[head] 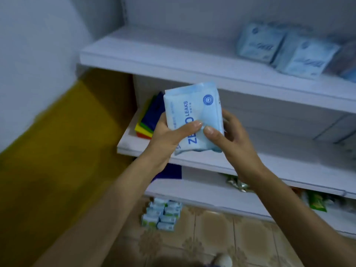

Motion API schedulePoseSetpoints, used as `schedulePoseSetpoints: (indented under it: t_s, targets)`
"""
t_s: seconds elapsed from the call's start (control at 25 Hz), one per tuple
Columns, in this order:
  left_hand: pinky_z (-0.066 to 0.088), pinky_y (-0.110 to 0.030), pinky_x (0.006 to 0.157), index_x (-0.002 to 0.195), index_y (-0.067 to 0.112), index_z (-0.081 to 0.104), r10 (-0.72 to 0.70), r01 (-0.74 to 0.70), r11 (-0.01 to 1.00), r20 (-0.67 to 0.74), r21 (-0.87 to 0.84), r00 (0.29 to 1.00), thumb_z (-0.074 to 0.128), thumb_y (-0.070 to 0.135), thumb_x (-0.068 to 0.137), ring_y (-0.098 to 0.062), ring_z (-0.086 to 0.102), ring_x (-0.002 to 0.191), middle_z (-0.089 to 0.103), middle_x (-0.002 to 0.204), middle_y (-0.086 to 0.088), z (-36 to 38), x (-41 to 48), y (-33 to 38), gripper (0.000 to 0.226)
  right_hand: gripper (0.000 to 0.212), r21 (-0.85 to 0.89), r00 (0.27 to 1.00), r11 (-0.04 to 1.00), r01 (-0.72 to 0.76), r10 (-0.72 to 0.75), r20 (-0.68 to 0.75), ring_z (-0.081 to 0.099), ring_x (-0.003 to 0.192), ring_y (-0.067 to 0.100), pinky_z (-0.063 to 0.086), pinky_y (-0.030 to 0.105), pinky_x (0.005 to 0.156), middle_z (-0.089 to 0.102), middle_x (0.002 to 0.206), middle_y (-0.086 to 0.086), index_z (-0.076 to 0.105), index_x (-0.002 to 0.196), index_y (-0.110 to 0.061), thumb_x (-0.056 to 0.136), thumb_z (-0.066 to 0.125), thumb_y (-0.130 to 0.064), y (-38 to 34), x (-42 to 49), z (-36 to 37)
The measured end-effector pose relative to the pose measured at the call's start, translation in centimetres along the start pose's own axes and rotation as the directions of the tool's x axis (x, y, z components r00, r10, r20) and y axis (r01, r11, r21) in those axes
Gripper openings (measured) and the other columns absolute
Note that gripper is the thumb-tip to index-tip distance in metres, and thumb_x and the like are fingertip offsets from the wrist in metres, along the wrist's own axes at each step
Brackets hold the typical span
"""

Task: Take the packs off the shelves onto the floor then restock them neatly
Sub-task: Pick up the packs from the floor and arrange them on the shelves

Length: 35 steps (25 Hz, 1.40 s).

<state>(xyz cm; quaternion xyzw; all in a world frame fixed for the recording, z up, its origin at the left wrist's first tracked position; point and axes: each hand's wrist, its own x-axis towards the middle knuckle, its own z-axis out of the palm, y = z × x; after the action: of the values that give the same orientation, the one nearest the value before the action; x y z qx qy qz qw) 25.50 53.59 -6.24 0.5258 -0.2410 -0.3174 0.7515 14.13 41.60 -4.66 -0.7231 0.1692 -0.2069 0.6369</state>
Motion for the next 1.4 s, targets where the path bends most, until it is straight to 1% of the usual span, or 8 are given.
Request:
schedulePoseSetpoints:
  t_s: [0.16, 0.28, 0.44, 0.56, 0.68, 0.84, 1.08, 1.4]
  targets:
    - [0.059, -0.037, 0.071, 0.112, 0.013, 0.062, 0.145, -0.15, 0.988, 0.122, 0.032, 0.982, 0.081, 0.016, 0.072, -0.029, 0.07, 0.095, 0.072, 0.107, -0.011, 5.8, 1.1, 4.8, 0.044, 0.087, -0.065, 0.992, 0.99, 0.126, -0.127, -0.01, 0.06, 0.116, 0.014, 0.052, 0.041, 0.092, 0.059, 0.128, -0.008, 0.041, 0.138, -0.033, 0.06, 0.078, -0.047, -5.4, -1.0, -4.8]
    - [0.058, -0.042, 0.073, 0.124, 0.009, 0.054, 0.216, -0.23, 0.97, 0.164, 0.074, 0.963, 0.085, 0.023, 0.067, -0.032, 0.069, 0.098, 0.069, 0.112, -0.013, 10.6, 2.8, 7.2, 0.067, 0.08, -0.116, 0.981, 0.976, 0.187, -0.192, -0.039, 0.063, 0.11, 0.011, 0.055, 0.037, 0.089, 0.061, 0.125, -0.007, 0.043, 0.134, -0.033, 0.064, 0.081, -0.041, -9.0, -1.2, -8.6]
    - [0.055, -0.051, 0.087, 0.133, 0.015, 0.048, 0.246, -0.256, 0.967, 0.21, 0.021, 0.946, 0.065, 0.057, 0.078, -0.031, 0.065, 0.108, 0.065, 0.123, -0.01, 16.1, 4.3, 10.0, 0.071, 0.064, -0.093, 0.962, 0.962, 0.258, -0.265, -0.063, 0.066, 0.104, 0.016, 0.056, 0.036, 0.085, 0.066, 0.119, -0.001, 0.049, 0.129, -0.027, 0.071, 0.075, -0.028, -13.3, -1.0, -14.2]
    - [0.055, -0.044, 0.09, 0.133, 0.022, 0.052, 0.229, -0.251, 0.967, 0.279, 0.046, 0.933, 0.047, 0.069, 0.081, -0.027, 0.063, 0.113, 0.064, 0.126, -0.005, 18.8, 4.3, 10.6, 0.07, 0.057, -0.049, 0.965, 0.965, 0.258, -0.26, -0.043, 0.068, 0.101, 0.017, 0.056, 0.035, 0.082, 0.069, 0.113, -0.004, 0.051, 0.126, -0.024, 0.072, 0.069, -0.026, -14.5, -1.9, -17.7]
    - [0.056, -0.039, 0.082, 0.132, 0.015, 0.053, 0.19, -0.205, 0.978, 0.24, 0.039, 0.952, 0.062, 0.06, 0.077, -0.028, 0.064, 0.111, 0.066, 0.122, -0.006, 21.4, 3.6, 9.8, 0.071, 0.055, -0.042, 0.97, 0.97, 0.241, -0.242, -0.008, 0.067, 0.101, 0.016, 0.054, 0.033, 0.082, 0.07, 0.112, -0.005, 0.053, 0.122, -0.024, 0.07, 0.074, -0.027, -14.0, -3.2, -20.0]
    - [0.053, -0.052, 0.091, 0.118, 0.01, 0.062, 0.16, -0.168, 0.985, 0.152, 0.037, 0.975, 0.074, 0.042, 0.076, -0.03, 0.068, 0.103, 0.071, 0.112, -0.01, 24.9, 2.4, 7.5, 0.053, 0.053, -0.055, 0.976, 0.975, 0.217, -0.217, 0.005, 0.068, 0.1, 0.017, 0.058, 0.035, 0.079, 0.071, 0.11, -0.004, 0.056, 0.12, -0.02, 0.071, 0.075, -0.032, -11.9, -5.3, -22.8]
    - [0.048, -0.052, 0.098, 0.124, 0.017, 0.058, 0.16, -0.167, 0.984, 0.109, 0.056, 0.981, 0.06, 0.049, 0.079, -0.024, 0.066, 0.109, 0.069, 0.118, -0.003, 28.3, 1.5, 3.9, 0.055, 0.056, 0.106, 0.982, 0.979, 0.177, -0.168, -0.087, 0.067, 0.101, 0.027, 0.053, 0.056, 0.086, 0.07, 0.11, -0.002, 0.057, 0.117, -0.018, 0.066, 0.075, -0.034, -8.7, -6.3, -27.4]
    - [0.048, -0.047, 0.1, 0.126, 0.012, 0.056, 0.144, -0.144, 0.99, -0.032, 0.008, 0.989, 0.056, 0.042, 0.084, -0.024, 0.065, 0.11, 0.069, 0.118, -0.006, 26.6, 2.7, 2.4, 0.052, 0.053, 0.347, 0.961, 0.922, 0.17, -0.078, -0.264, 0.071, 0.087, 0.022, 0.059, 0.032, 0.061, 0.069, 0.108, 0.007, 0.05, 0.121, -0.012, 0.071, 0.068, -0.018, -5.8, -5.0, -30.2]
